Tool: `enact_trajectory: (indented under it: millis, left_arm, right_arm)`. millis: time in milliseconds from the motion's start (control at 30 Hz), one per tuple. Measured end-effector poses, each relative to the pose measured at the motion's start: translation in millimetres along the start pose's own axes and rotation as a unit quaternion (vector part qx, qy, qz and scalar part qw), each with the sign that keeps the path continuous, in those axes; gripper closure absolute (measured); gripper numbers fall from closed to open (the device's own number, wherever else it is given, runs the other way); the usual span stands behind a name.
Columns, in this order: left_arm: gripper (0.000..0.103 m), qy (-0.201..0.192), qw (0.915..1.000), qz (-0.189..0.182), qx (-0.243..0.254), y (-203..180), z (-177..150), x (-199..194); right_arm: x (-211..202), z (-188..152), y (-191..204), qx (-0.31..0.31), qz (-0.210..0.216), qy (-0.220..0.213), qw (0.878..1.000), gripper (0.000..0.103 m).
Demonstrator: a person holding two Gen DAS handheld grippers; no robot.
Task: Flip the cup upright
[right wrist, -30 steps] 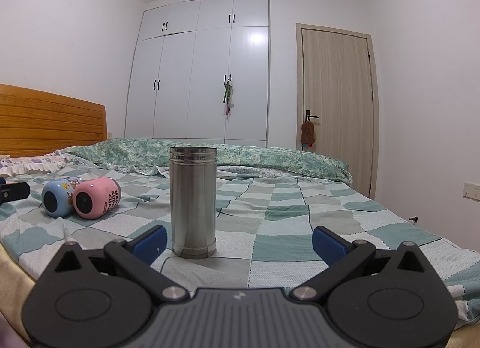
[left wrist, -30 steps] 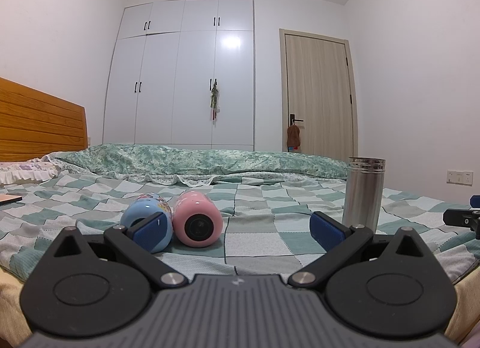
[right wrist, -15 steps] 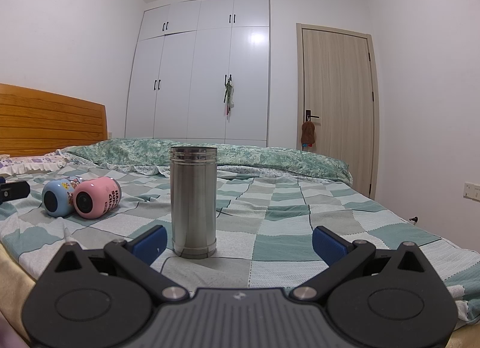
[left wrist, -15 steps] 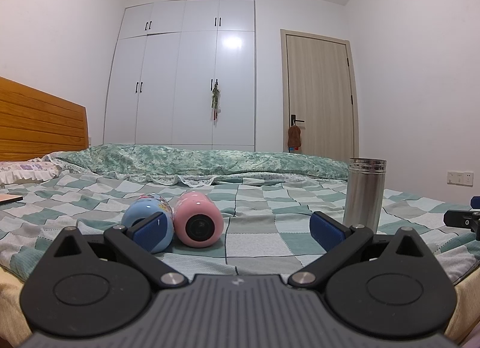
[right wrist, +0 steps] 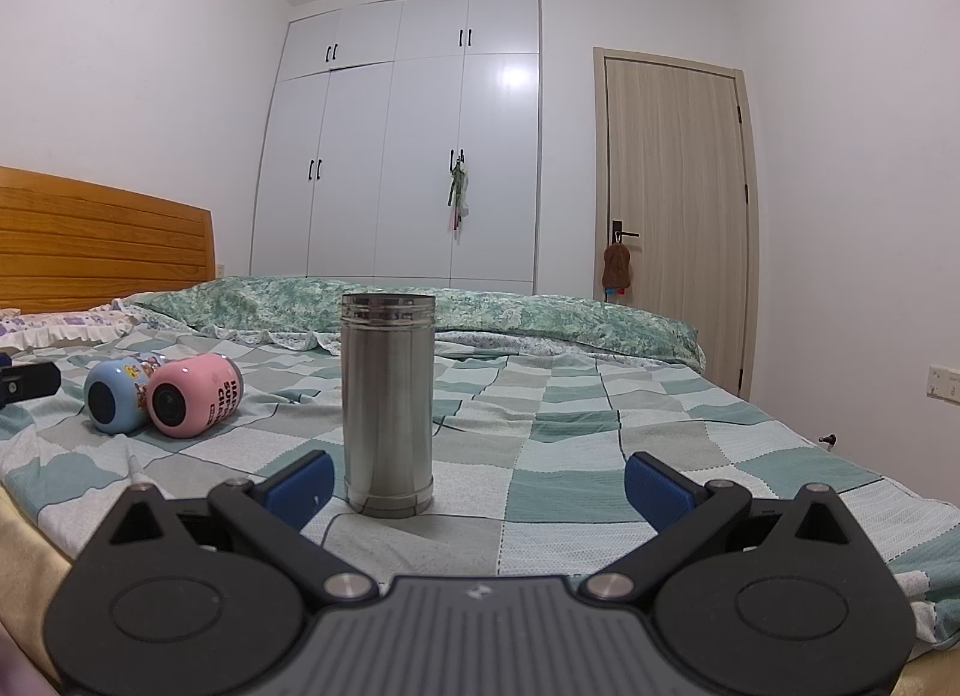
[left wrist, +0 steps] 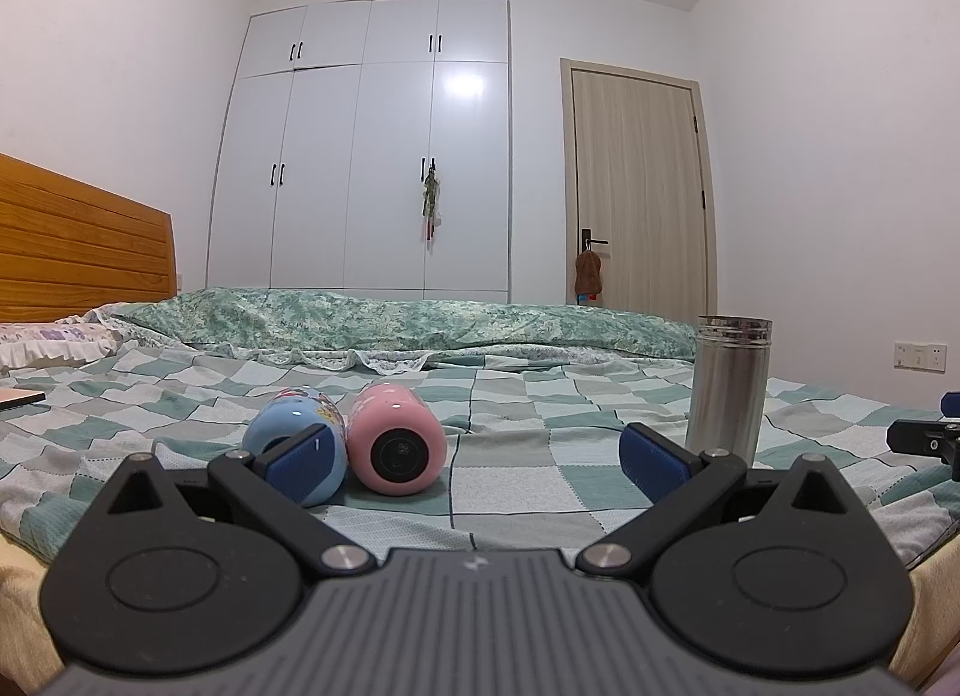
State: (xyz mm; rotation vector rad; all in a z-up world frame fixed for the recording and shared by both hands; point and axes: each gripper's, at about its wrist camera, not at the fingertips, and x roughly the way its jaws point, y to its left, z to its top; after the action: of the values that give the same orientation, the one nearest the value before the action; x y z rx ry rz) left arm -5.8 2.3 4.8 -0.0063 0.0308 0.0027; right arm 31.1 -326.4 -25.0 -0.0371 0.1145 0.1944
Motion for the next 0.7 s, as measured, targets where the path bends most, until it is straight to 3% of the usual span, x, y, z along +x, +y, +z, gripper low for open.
enact_trajectory:
  millis: [700]
  left_arm:
    - [0.000,0.000,1.0000,0.001,0.000,-0.4,-0.8,1.0]
  right_arm:
    - [0.9,0.8,-0.2,0.000,0.001,-0.002,1.000,0.000]
